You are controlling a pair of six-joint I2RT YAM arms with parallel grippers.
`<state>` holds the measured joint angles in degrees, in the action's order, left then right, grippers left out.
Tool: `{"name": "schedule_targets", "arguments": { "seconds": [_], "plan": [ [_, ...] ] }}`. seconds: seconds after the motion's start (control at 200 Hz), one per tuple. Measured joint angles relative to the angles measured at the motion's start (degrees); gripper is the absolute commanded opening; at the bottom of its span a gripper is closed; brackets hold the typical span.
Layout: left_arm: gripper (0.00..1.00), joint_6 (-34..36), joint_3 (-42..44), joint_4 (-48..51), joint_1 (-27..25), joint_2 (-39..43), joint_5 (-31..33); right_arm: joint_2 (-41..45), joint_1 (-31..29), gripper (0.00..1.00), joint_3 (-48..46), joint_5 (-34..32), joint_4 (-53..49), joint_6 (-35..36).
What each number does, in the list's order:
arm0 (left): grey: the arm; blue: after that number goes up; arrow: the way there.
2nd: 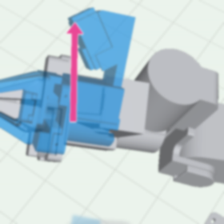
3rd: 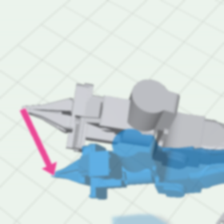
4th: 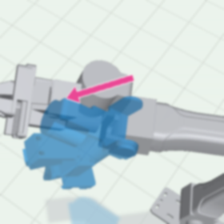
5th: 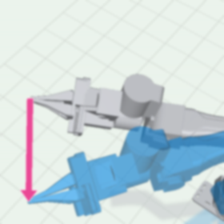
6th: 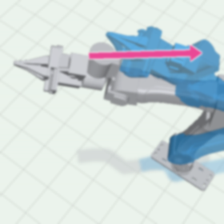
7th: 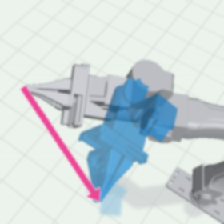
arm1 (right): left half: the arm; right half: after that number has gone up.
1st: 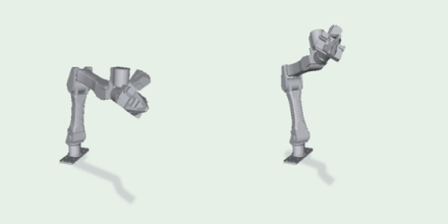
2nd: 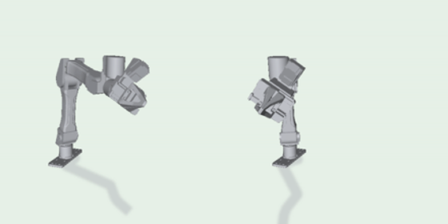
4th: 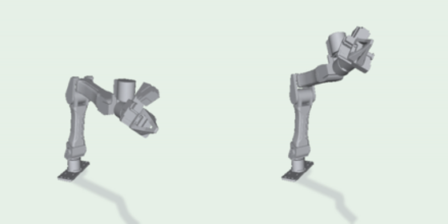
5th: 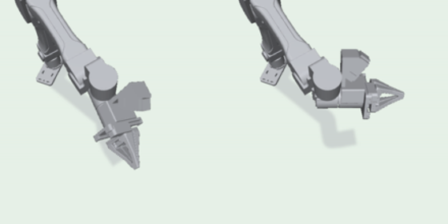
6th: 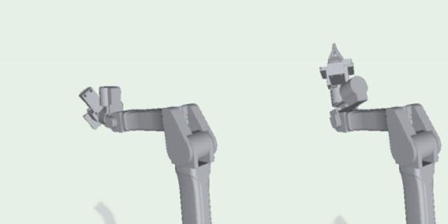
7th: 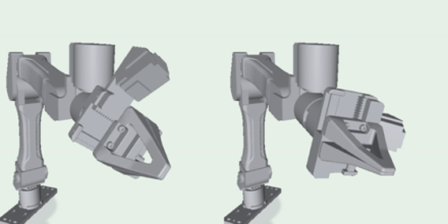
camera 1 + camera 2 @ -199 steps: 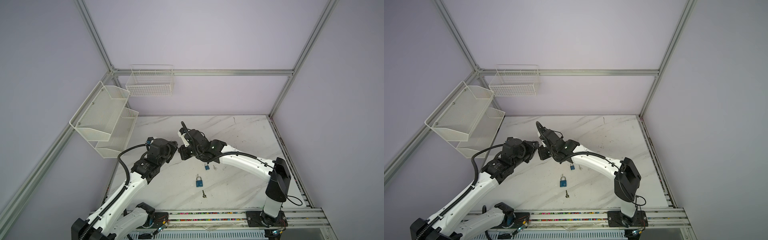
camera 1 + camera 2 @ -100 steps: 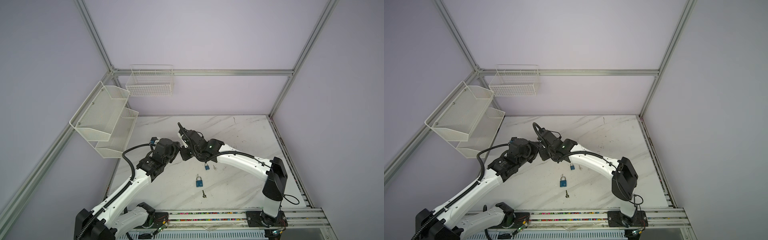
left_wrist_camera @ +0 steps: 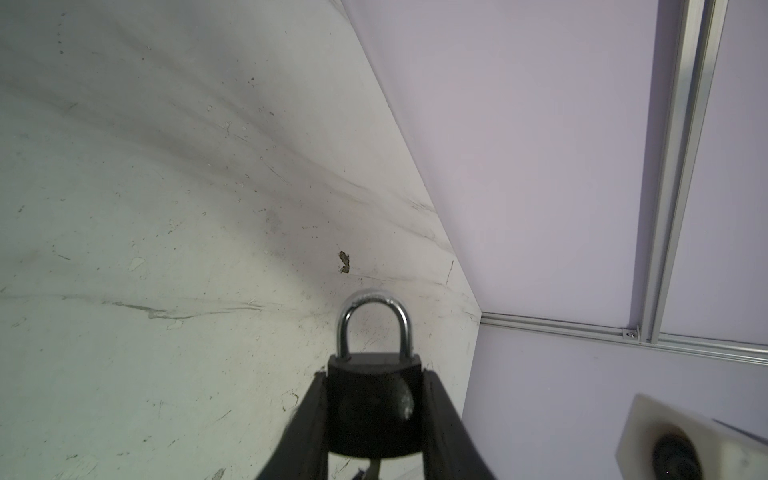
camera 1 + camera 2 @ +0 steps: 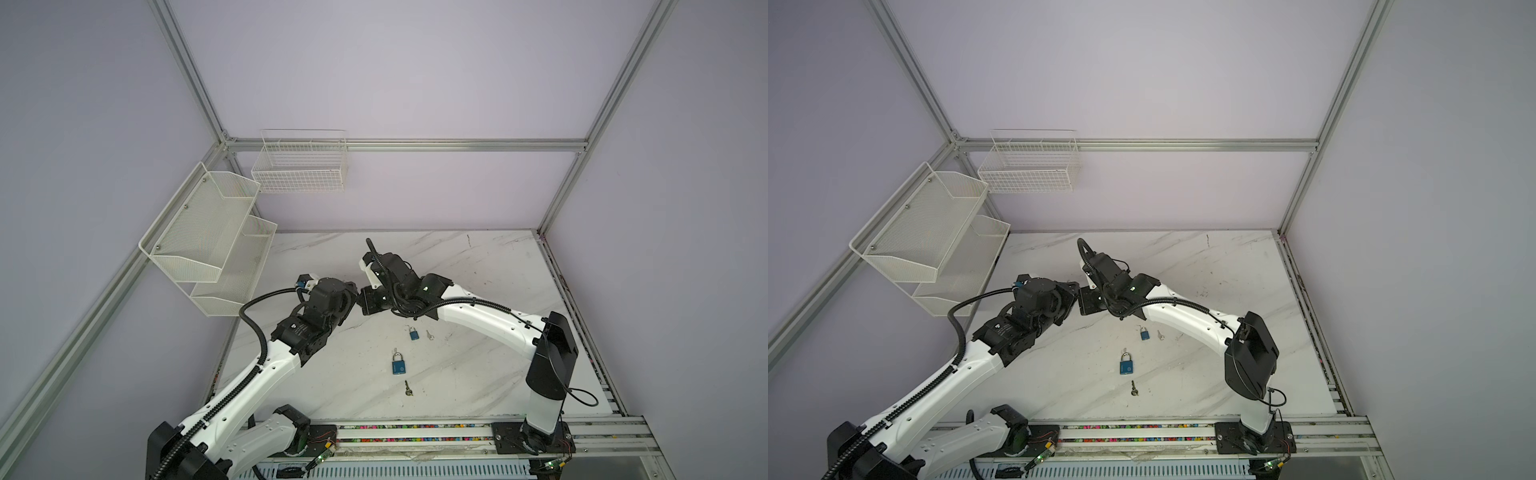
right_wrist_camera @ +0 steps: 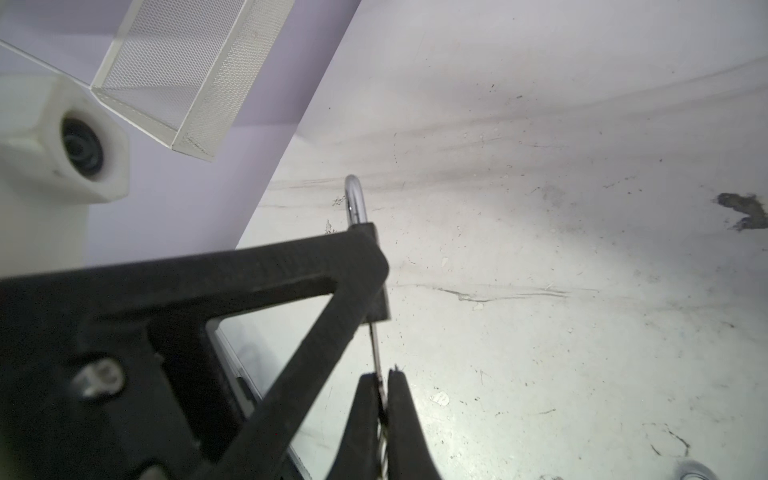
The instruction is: Unlock with the key
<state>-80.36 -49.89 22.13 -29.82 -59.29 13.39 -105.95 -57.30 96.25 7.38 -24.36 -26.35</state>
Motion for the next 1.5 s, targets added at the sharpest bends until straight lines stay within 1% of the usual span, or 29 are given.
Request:
{"name": "schedule_targets", "arguments": {
  "seconds": [0.18,0.33,0.445,0.605,0.8,0.865,0.93,1.095,1.225,1.34,1.505],
  "plan": [
    [0.0,0.17,0.0,-0.26,-0.31,-0.35,-1.4,1.62,-1.9,0.0,-3.06,-9.03,1.57,5.92],
    [0.0,-0.61,0.0,-1.57,-0.42,-0.79,-2.64,3.87,-2.03,0.0,-7.58,-10.88,6.6,8.92],
    [0.0,-1.03,0.02,-2.34,-0.42,-0.96,-2.1,4.02,-1.53,0.0,-8.07,-7.5,8.55,8.26],
    [0.0,-1.53,0.02,-3.17,-0.42,-0.92,-0.72,3.98,0.22,0.0,-8.09,-0.7,10.62,1.07],
    [0.0,-0.87,0.02,-3.39,-0.52,-0.81,0.42,3.91,1.16,0.0,-8.46,1.81,12.02,-3.21],
    [0.0,-0.7,0.02,-3.21,-0.55,-0.81,0.59,3.91,1.25,0.0,-8.76,1.66,12.33,-2.78],
    [0.0,-0.44,0.0,-3.17,-0.59,-0.81,0.59,3.93,0.98,0.0,-8.87,0.0,12.2,-0.92],
    [0.0,0.48,0.0,-1.57,-1.03,-0.79,0.57,5.2,-0.44,0.0,-13.33,-5.84,16.33,7.85],
    [0.0,0.44,0.0,-0.48,-1.33,-0.76,0.57,5.99,-1.22,0.0,-16.46,-8.26,20.06,11.65],
    [0.0,0.46,0.0,-0.39,-1.33,-0.33,1.16,6.03,-1.11,0.0,-17.16,-7.21,22.36,11.23],
    [0.0,0.55,0.02,-0.39,-1.33,1.16,2.38,6.03,0.96,0.0,-16.5,0.87,23.45,4.5]
  ]
}}
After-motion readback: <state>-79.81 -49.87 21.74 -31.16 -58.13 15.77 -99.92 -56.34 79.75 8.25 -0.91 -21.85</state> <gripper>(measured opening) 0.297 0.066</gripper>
